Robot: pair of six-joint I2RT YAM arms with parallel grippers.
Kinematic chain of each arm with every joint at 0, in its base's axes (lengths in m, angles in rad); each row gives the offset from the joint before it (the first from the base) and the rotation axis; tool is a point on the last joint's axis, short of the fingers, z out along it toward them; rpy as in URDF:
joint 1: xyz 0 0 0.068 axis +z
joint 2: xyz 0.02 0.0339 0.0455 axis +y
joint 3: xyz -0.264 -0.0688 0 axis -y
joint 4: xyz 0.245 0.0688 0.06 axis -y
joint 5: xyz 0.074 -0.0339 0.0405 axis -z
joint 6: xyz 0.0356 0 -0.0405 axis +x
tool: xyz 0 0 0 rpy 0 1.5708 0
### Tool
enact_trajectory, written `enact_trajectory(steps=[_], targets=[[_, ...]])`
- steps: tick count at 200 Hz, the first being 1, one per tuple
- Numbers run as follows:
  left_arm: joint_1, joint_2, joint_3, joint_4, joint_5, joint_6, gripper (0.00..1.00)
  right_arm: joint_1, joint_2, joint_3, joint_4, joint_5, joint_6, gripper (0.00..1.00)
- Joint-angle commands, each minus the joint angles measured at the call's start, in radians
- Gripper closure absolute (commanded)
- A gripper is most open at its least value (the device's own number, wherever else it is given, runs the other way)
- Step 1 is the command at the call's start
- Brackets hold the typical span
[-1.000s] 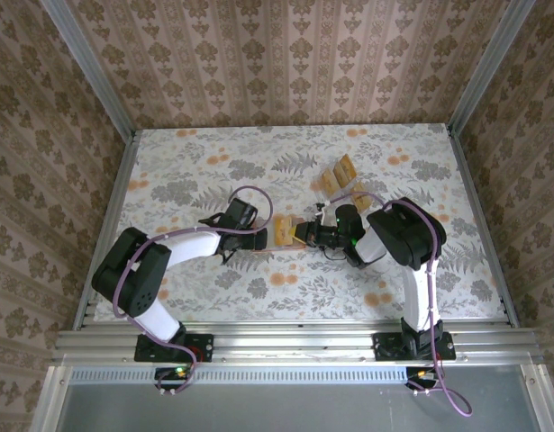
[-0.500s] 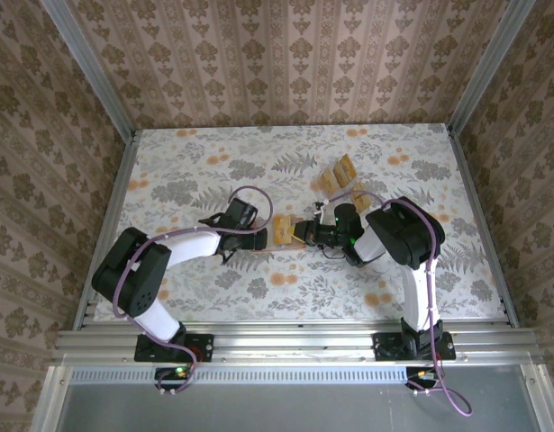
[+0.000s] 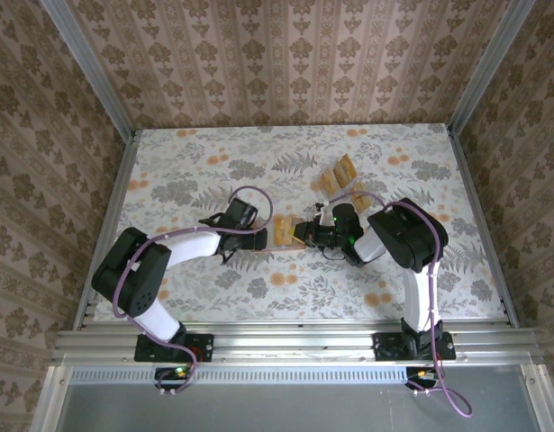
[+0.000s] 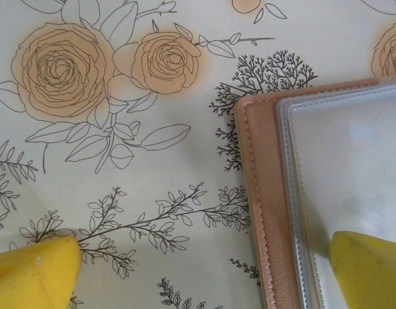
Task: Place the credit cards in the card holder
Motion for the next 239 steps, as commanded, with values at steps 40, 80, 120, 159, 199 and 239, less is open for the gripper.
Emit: enact_trajectory(steps=[40,80,120,159,199,239], targets=[[-0.004,0.006,-0.026,-0.059,-0.022,0.001,0.0,0.005,0.013,-0.004,-0.073,-0.012,-0.023,1.0],[-0.004,0.005,-0.025,-0.06,-0.023,0.0,0.0,0.006,0.027,0.002,-0.078,-0.026,-0.014,1.0],[-0.003,0.005,-0.025,-0.06,-0.023,0.001,0.0,0.012,0.025,0.009,-0.099,-0.032,-0.018,1.0],[-0.004,0.006,-0.024,-0.061,-0.023,0.002,0.0,0.026,0.028,0.024,-0.122,-0.034,-0.025,1.0],[-0.004,0.005,-0.028,-0.058,-0.022,0.0,0.0,0.028,0.029,0.025,-0.124,-0.031,-0.029,1.0],[-0.004,0.005,-0.027,-0.059,-0.022,0.0,0.0,0.028,0.028,0.024,-0.129,-0.024,-0.031,1.0]])
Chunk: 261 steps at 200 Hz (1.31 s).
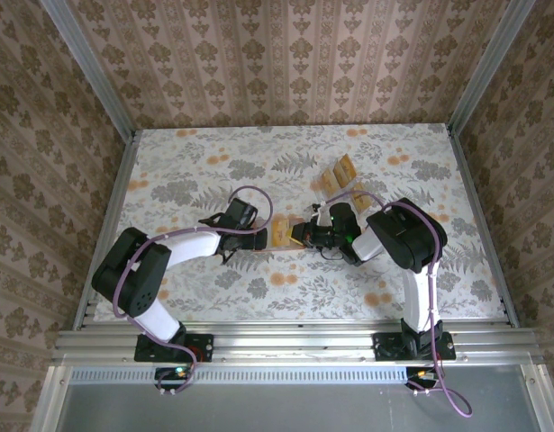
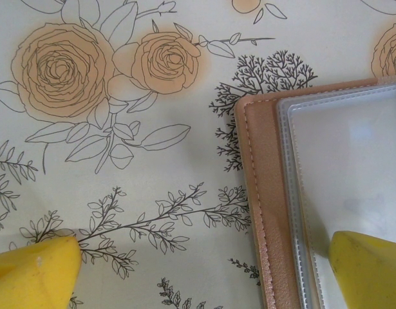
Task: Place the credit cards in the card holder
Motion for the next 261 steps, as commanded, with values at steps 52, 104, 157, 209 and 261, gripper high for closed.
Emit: enact_trajectory(steps=[52,104,157,209,261], targets=[[-0.005,0.007,-0.026,-0.058,-0.021,-0.002,0.0,0.021,0.039,0.028,-0.087,-0.008,-0.019,1.0],[-0.007,0.007,-0.028,-0.058,-0.022,-0.002,0.0,0.031,0.05,0.044,-0.094,-0.003,-0.017,1.0],[-0.008,0.007,-0.029,-0.058,-0.023,-0.004,0.0,0.023,0.027,0.038,-0.108,-0.004,-0.029,1.0],[-0.008,0.007,-0.028,-0.058,-0.023,-0.002,0.0,-0.05,-0.058,-0.001,-0.118,-0.022,-0.042,1.0],[-0.009,0.011,-0.026,-0.058,-0.022,-0.004,0.0,-0.073,-0.072,-0.01,-0.124,-0.023,-0.049,1.0]])
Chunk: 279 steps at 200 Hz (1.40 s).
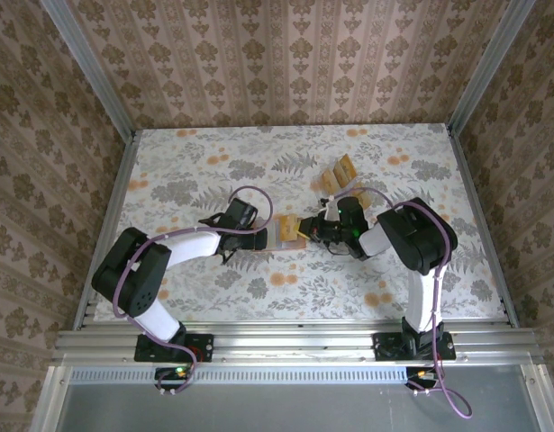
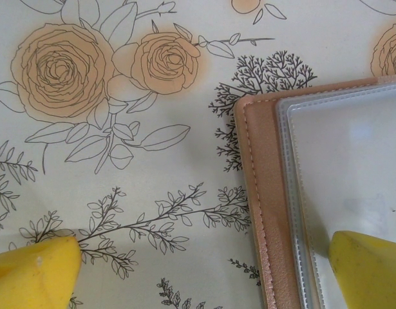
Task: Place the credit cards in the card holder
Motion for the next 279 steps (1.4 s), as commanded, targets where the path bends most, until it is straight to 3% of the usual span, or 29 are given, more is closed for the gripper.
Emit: enact_trajectory(steps=[1,179,279], targets=[[-0.009,0.011,-0.026,-0.059,-0.023,-0.004,0.0,-0.001,-0.015,-0.015,-0.024,-0.009,-0.023,1.0],[-0.01,0.01,-0.026,-0.06,-0.023,-0.004,0.0,0.046,0.052,-0.005,0.096,-0.043,0.033,1.0],[-0.011,0.008,-0.024,-0.062,-0.025,-0.004,0.0,0.033,0.102,0.0,0.085,-0.072,-0.039,1.0]])
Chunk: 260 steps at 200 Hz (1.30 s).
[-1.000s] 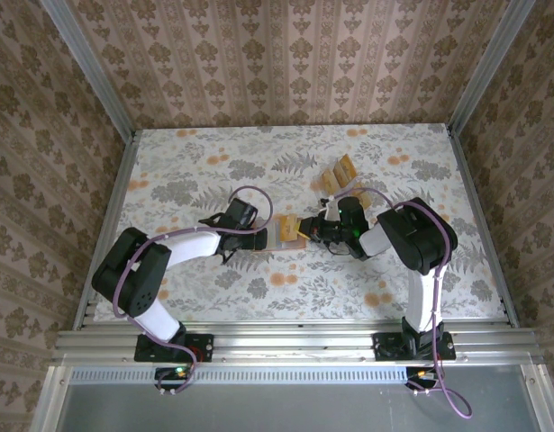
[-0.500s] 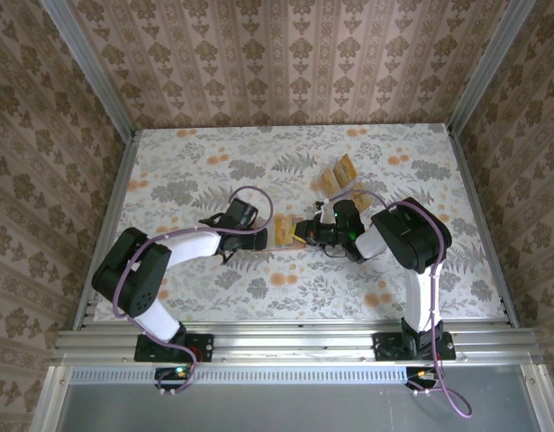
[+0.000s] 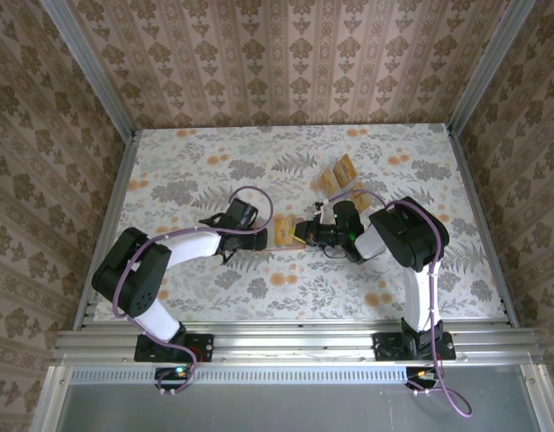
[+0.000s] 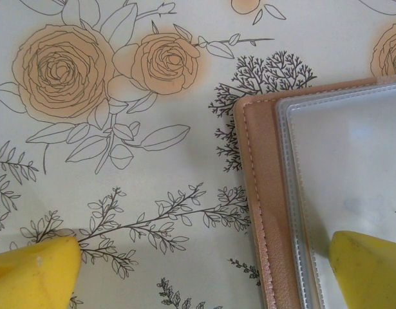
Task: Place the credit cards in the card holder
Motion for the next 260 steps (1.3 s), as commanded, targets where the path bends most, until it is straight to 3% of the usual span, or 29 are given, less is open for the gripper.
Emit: enact_trajectory(steps=[1,260], targets=[[-0.006,0.008,-0.024,-0.062,-0.018,-0.004,0.0,-0.004,0.042,0.001,-0.014,-0.043,-0.043,1.0],[-0.014,0.014,-0.019,-0.061,-0.021,-0.005,0.0,0.034,0.057,0.027,-0.118,-0.006,-0.028,1.0]])
